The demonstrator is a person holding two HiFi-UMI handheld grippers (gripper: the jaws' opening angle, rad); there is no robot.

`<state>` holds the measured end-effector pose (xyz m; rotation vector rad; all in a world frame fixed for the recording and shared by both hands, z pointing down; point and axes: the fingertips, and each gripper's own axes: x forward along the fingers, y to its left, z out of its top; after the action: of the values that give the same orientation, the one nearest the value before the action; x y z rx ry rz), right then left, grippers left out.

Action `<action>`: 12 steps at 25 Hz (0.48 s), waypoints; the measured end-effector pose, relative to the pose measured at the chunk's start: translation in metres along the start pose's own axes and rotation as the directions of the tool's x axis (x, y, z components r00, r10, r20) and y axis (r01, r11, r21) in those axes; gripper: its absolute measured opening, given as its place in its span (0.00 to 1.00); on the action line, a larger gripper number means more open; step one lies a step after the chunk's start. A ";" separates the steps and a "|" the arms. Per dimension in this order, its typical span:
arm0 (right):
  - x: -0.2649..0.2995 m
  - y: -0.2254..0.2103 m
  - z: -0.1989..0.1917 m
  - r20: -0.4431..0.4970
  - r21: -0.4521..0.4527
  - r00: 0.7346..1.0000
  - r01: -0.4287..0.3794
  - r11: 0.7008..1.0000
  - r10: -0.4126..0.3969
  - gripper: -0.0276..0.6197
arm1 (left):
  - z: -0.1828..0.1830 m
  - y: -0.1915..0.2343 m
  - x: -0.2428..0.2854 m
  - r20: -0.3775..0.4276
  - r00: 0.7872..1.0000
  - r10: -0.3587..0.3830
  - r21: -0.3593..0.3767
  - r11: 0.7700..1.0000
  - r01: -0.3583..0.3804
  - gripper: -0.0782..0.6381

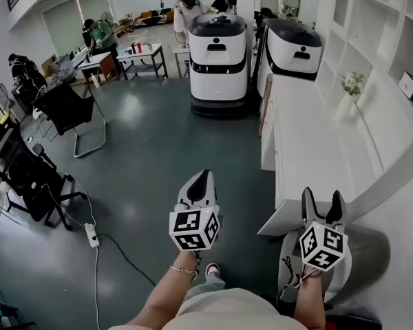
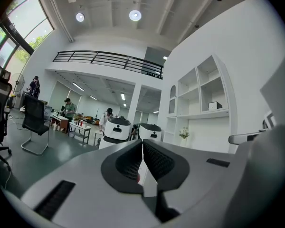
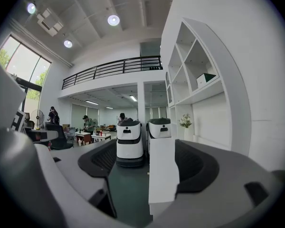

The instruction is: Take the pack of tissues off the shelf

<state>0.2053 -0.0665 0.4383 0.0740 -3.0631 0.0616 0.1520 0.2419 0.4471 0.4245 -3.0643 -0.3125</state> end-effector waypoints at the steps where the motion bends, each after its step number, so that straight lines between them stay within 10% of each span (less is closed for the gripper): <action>1: 0.010 0.006 0.001 0.001 0.003 1.000 0.009 1.000 -0.009 0.63 | 0.003 0.011 0.009 -0.002 1.000 -0.003 0.001 1.000 0.003 0.14; 12: 0.072 0.039 -0.002 -0.014 0.012 0.994 0.112 0.994 -0.112 0.64 | 0.005 0.079 0.082 -0.041 0.998 -0.050 -0.015 0.999 0.049 0.14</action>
<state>0.1323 -0.0310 0.4440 0.2442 -3.0385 0.0740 0.0520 0.2950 0.4584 0.5008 -3.0137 -0.3224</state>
